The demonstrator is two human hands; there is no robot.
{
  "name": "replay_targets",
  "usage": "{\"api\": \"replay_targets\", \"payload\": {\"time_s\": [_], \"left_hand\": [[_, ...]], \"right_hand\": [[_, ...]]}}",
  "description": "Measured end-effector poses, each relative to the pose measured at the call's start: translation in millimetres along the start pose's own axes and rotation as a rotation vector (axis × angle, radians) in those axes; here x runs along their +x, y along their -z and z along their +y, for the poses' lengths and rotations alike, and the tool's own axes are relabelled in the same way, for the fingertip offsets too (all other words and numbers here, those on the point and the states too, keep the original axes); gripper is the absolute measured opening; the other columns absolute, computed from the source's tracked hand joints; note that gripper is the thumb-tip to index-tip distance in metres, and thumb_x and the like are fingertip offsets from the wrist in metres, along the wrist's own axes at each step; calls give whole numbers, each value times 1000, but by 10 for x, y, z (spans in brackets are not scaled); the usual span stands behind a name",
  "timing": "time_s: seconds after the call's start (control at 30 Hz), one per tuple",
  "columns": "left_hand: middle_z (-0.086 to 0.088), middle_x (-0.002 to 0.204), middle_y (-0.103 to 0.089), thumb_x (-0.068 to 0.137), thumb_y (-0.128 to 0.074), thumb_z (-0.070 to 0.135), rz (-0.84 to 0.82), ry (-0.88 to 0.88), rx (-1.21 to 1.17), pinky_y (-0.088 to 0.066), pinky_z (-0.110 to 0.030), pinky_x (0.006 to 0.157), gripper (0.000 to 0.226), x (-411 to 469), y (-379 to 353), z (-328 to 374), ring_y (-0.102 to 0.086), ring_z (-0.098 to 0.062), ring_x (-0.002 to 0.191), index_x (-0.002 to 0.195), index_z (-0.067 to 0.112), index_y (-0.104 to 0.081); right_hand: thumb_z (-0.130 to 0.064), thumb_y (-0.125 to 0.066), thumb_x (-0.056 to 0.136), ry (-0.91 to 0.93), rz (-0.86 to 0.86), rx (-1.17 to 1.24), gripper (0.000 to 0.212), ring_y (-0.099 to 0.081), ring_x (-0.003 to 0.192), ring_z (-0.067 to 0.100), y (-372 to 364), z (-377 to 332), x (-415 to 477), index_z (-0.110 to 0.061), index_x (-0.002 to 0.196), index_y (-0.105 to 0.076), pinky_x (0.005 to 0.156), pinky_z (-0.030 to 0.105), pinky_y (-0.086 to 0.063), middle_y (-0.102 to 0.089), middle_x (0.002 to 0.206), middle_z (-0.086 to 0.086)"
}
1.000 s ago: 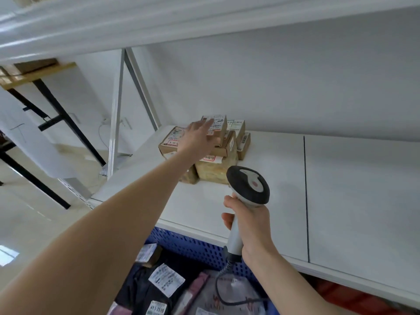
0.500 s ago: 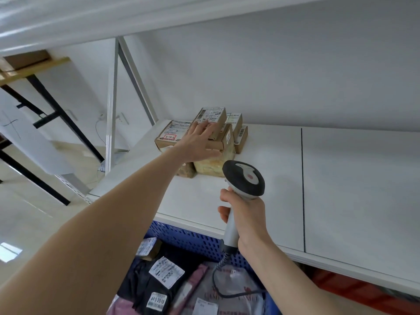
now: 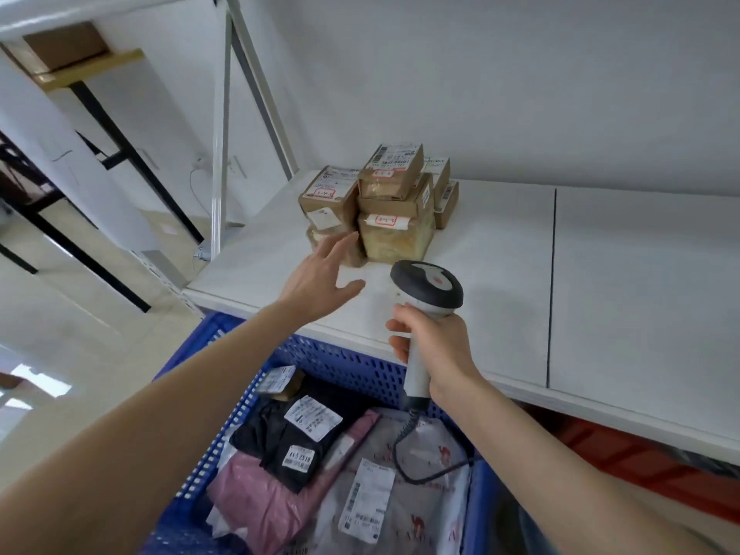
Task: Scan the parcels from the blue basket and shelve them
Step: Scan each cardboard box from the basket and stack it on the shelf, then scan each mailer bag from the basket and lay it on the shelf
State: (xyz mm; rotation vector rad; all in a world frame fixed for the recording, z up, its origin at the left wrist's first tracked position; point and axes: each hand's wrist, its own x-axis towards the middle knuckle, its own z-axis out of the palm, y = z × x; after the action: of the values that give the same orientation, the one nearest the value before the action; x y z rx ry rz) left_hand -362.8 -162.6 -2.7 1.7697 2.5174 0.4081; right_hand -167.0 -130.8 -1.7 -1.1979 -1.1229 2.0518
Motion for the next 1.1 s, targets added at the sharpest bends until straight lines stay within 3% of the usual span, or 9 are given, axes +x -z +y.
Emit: {"api": "replay_targets", "payload": {"time_s": [0.2, 0.37, 0.5, 0.67, 0.77, 0.87, 0.93, 1.0, 1.1], "left_hand": [[-4, 153, -26, 91, -59, 39, -166, 185, -3, -41, -35, 96, 70, -1018, -418, -612, -49, -26, 124, 150, 19, -26], [-8, 148, -32, 89, -62, 38, -347, 418, -79, -38, -33, 103, 67, -1592, -974, -1046, -46, -25, 127, 145, 15, -34], [-10, 146, -31, 85, -62, 48, -568, 554, -72, -41, -39, 103, 81, -1942, -1506, -1207, -41, -29, 130, 149, 15, -25], [-11, 156, -19, 75, -63, 66, -690, 627, 4, -44, -44, 101, 108, -2183, -2071, -1162, -28, -28, 141, 153, 19, -6], [-11, 149, -30, 86, -54, 58, -661, 600, 140, -49, -41, 88, 85, -2201, -2230, -1137, -41, -28, 132, 150, 15, -18], [-7, 125, -53, 97, -43, 16, -578, 496, 274, -51, -39, 75, 31, -2181, -2228, -1154, -60, -28, 109, 127, 10, -49], [-5, 119, -59, 95, -41, 7, -554, 462, 258, -52, -39, 77, 29, -2168, -2189, -1173, -63, -29, 105, 117, 11, -59], [-2, 125, -58, 95, -44, 13, -542, 408, 146, -50, -37, 84, 28, -2178, -2137, -1149, -61, -27, 109, 118, 14, -61], [2, 137, -53, 97, -49, 27, -666, 131, -24, -45, -34, 96, 34, -2314, -2123, -971, -55, -23, 120, 127, 15, -59]], "right_hand": [[-15, -70, 86, -189, -115, -163, 9, -59, 48, 14, -212, 639, -177, -8, 81, -68, 54, 26, -50, -69, 67, 10], [-15, -69, 87, -344, -70, -218, 13, -56, 44, 12, -369, 1223, -111, -4, 81, -67, 46, 22, -46, -67, 67, 11], [-14, -68, 88, -391, 11, -225, 20, -55, 48, 14, -455, 1618, 106, -3, 72, -65, 46, 21, -46, -65, 67, 11], [-12, -70, 85, -432, 70, -254, 19, -56, 43, 12, -454, 2061, 289, -6, 68, -65, 48, 23, -47, -67, 65, 9], [-13, -72, 83, -455, 86, -261, 13, -58, 48, 13, -404, 2213, 347, -6, 73, -67, 50, 23, -49, -68, 67, 10], [-14, -72, 82, -469, 101, -257, 14, -59, 52, 15, -325, 2283, 379, -6, 72, -66, 51, 23, -49, -68, 67, 10], [-14, -71, 83, -462, 103, -272, 13, -60, 52, 15, -267, 2274, 389, -6, 74, -67, 52, 23, -50, -69, 69, 10], [-14, -70, 84, -443, 109, -279, 11, -60, 51, 14, -207, 2239, 379, -7, 76, -67, 54, 24, -51, -70, 70, 9], [-15, -70, 85, -397, 115, -292, 11, -60, 50, 12, -127, 2164, 338, -8, 77, -68, 55, 25, -51, -70, 70, 7]]}}
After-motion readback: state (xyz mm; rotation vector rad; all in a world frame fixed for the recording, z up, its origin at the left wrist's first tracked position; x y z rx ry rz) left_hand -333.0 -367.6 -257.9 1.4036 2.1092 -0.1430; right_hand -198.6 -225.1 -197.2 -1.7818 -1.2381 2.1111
